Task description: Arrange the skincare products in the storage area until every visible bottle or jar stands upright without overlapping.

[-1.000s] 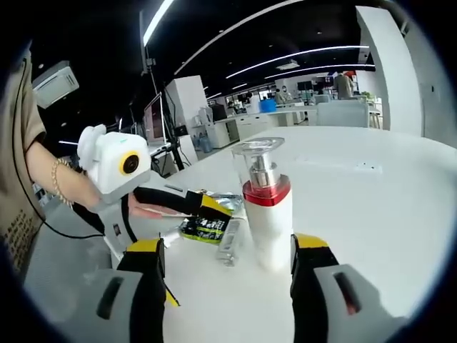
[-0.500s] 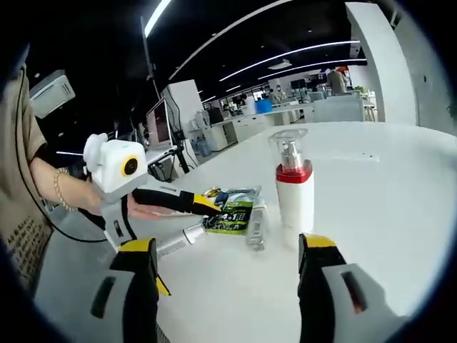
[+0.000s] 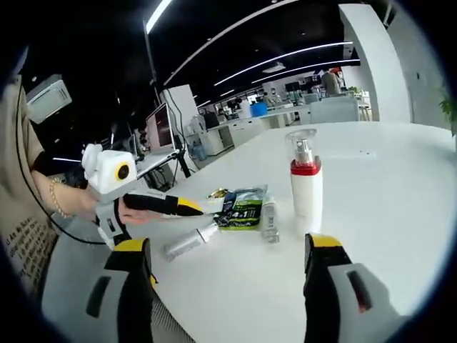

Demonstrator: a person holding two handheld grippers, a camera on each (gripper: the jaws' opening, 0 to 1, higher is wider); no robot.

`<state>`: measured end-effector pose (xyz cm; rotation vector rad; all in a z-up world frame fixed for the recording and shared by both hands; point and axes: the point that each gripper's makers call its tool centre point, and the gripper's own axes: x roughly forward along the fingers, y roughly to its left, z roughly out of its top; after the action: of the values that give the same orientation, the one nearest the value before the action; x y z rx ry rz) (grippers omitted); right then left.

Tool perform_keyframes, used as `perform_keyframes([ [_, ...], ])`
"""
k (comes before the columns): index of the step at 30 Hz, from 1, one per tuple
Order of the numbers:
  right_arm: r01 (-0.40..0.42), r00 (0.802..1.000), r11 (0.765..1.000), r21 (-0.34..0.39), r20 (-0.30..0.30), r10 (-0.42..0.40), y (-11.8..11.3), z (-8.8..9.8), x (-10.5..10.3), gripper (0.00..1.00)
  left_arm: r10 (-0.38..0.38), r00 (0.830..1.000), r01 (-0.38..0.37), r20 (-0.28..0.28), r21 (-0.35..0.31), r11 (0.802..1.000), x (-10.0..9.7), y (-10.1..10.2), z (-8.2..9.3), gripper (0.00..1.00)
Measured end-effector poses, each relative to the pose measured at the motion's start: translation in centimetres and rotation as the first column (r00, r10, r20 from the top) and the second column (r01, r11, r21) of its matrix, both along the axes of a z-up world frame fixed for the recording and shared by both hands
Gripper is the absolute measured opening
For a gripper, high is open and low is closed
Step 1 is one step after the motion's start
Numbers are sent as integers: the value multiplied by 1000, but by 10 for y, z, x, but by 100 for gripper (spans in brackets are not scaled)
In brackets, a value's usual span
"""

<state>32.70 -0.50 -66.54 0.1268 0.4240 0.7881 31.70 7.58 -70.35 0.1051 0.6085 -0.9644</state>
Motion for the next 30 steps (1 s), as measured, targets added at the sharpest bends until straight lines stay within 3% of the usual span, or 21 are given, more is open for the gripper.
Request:
perform_keyframes([
  [11,52,999,998,20,1,-52,-2,7,-22,94,53,998,-54,-30,-16,998,-23,28,1,96],
  [13,60,998,998,-6,18,-60,-4,11,-22,95,60,998,-61,-32,-22,998,-27,31,2,96],
  [18,84,996,996,17,35,-84,-4,21,-22,96,68,997,-69,-38,-19,997,-40,43,0,97],
  [30,139,988,990,20,58,-140,-13,35,-32,96,131,991,-132,-19,-28,991,-47,71,14,97],
])
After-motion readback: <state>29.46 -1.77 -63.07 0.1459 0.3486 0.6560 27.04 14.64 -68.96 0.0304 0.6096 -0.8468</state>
